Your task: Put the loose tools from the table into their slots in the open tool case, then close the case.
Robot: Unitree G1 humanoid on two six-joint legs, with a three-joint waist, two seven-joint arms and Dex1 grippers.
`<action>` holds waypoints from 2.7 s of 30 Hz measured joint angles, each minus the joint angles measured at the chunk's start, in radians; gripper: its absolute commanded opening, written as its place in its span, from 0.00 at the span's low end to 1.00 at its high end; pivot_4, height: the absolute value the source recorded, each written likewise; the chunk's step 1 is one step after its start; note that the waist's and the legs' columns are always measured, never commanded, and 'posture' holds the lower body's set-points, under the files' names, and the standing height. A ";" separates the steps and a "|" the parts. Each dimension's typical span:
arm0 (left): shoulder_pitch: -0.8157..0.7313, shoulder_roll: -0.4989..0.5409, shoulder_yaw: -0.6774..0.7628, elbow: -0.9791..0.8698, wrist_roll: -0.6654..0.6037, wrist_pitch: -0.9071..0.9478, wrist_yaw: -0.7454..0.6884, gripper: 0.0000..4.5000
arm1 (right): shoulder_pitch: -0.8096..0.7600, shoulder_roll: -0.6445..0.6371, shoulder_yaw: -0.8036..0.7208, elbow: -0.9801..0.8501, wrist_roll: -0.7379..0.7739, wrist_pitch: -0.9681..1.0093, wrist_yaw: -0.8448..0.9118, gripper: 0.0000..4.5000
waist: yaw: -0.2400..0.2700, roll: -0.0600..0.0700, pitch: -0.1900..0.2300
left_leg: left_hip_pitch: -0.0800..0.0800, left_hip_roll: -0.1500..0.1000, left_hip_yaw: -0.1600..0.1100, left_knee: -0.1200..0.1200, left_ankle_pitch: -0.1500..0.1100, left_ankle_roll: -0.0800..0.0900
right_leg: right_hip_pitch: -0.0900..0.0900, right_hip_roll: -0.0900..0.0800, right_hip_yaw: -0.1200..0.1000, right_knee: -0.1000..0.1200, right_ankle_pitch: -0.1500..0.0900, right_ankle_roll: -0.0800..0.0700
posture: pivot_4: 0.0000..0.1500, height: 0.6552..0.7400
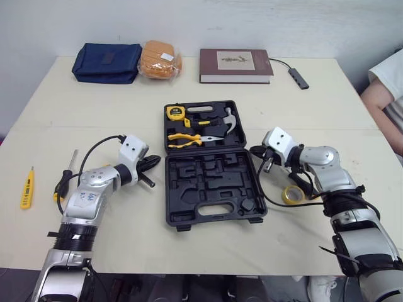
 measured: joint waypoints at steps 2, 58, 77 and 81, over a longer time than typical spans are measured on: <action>-0.011 -0.015 -0.025 0.006 0.010 0.003 0.000 0.00 | 0.000 0.007 0.002 0.000 -0.003 -0.008 -0.002 0.00 | 0.002 0.000 0.000 | 0.000 0.000 0.000 0.001 0.000 0.000 | 0.000 0.000 0.001 0.001 0.000 0.000 | 1.00 1.00; 0.244 0.306 0.284 -0.226 -0.125 0.033 -0.350 0.11 | 0.431 -0.175 -0.169 -0.678 0.285 0.185 0.237 0.07 | 0.016 0.000 0.000 | 0.001 0.003 -0.002 0.002 -0.003 -0.004 | -0.001 0.001 0.012 0.000 0.000 -0.002 | 1.00 1.00; 0.481 0.575 1.057 0.667 -0.195 -0.356 -0.235 0.99 | 0.807 -0.421 -0.780 -0.423 0.361 -0.013 0.192 1.00 | 0.012 -0.002 0.001 | 0.005 0.008 0.005 -0.010 -0.008 -0.006 | -0.004 0.001 0.013 -0.009 0.002 -0.005 | 1.00 1.00; 0.509 0.649 1.042 0.854 -0.157 -0.394 -0.159 0.99 | 0.827 -0.461 -0.827 -0.150 0.311 -0.172 0.143 1.00 | 0.008 -0.003 0.000 | 0.006 0.008 0.008 -0.010 -0.012 -0.007 | -0.003 0.000 0.013 -0.009 0.002 -0.005 | 1.00 1.00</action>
